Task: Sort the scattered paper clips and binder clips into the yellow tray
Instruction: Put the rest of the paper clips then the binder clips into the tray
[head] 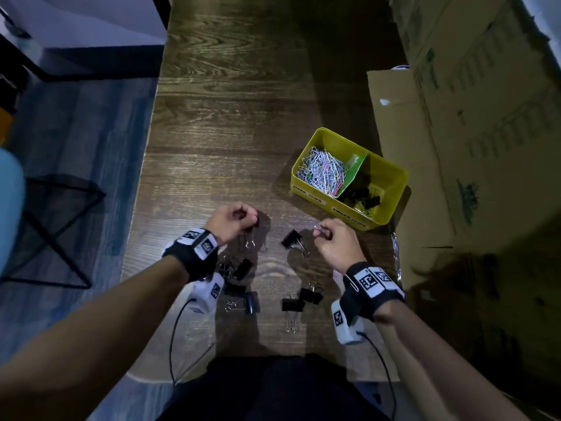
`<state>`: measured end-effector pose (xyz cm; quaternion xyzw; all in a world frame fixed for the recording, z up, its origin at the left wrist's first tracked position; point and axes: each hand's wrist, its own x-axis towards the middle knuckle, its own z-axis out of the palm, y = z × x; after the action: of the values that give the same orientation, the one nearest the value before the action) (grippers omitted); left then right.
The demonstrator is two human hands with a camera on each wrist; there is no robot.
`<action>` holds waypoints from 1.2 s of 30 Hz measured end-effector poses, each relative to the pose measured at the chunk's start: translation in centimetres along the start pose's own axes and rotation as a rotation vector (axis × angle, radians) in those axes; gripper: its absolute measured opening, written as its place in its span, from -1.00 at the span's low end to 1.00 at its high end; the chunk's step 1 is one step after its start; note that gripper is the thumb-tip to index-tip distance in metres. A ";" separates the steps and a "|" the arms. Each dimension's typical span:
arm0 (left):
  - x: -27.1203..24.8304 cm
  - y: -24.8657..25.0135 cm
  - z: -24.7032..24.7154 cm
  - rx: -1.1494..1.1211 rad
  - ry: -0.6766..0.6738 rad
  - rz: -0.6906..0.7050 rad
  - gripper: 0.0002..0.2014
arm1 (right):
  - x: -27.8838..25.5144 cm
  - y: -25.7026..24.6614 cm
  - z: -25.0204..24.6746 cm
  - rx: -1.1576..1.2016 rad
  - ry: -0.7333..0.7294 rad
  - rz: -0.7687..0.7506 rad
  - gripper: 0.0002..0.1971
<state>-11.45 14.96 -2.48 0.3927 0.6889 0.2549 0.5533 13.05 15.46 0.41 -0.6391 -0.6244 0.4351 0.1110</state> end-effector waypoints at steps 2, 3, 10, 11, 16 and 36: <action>-0.7 0.5 -1.0 -0.272 0.021 -0.058 -0.79 | 0.6 -0.9 0.4 -0.075 -0.036 -0.045 -0.86; -1.2 0.7 -1.3 -0.357 0.031 -0.080 -0.73 | 1.0 -1.4 0.8 -0.142 -0.058 -0.070 -0.76; -4.6 0.6 -1.0 0.975 -0.224 0.150 -0.66 | 2.2 -2.2 5.0 -0.573 -0.231 -0.019 -0.40; -5.0 0.3 -0.5 1.136 -0.236 0.175 -0.55 | 2.3 -2.0 5.4 -0.592 -0.220 -0.008 -0.43; -5.3 -1.3 1.0 1.314 -0.213 0.209 -0.44 | 1.7 -1.2 5.8 -0.557 -0.155 -0.025 -0.63; -1.3 13.5 7.3 -0.630 -0.420 -0.227 -0.66 | 0.9 -2.9 -8.5 1.232 0.168 0.234 -0.76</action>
<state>-0.86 20.82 6.97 0.1686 0.4879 0.3050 0.8003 16.80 20.26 7.07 -0.5542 -0.1746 0.6722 0.4589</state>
